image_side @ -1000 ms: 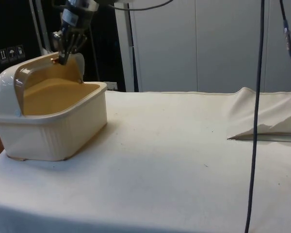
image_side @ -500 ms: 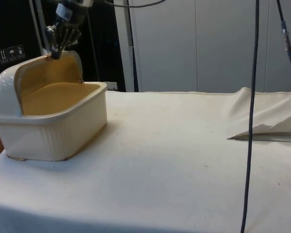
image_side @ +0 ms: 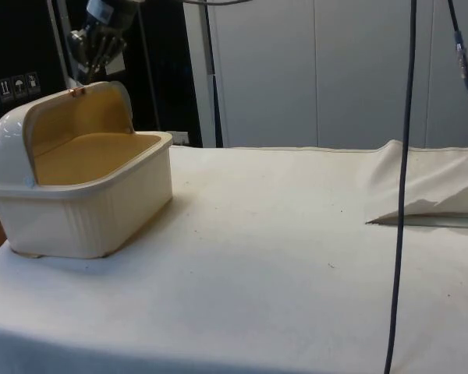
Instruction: Open the lid, then close it.
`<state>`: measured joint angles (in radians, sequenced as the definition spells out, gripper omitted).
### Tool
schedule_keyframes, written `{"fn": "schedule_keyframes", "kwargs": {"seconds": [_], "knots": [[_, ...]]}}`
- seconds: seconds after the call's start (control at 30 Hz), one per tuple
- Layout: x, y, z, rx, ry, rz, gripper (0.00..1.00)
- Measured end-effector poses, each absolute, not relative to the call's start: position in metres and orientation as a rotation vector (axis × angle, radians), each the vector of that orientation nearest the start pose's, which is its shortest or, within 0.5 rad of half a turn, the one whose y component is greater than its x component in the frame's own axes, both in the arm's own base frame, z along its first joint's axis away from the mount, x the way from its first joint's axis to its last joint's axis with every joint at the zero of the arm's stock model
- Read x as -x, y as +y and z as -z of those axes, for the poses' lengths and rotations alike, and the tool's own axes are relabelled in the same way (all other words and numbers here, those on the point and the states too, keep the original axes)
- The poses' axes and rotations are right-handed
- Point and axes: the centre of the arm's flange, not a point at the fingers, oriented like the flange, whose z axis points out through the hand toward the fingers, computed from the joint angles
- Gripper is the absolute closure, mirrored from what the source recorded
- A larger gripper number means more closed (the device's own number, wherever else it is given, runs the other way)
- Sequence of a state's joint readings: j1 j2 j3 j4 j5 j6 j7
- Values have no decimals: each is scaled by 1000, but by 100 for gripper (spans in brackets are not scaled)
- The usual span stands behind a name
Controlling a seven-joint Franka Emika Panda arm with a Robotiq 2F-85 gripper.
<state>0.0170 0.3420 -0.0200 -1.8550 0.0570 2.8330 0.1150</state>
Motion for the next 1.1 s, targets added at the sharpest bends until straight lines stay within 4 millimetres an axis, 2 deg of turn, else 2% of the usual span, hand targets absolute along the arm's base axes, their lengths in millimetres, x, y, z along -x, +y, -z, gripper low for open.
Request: {"fn": "schedule_keyframes", "kwargs": {"seconds": [0.4,1.1], "knots": [[-682,-4,-432,2892,237,1022,100],[-702,-5,-416,2886,244,1035,100]]}}
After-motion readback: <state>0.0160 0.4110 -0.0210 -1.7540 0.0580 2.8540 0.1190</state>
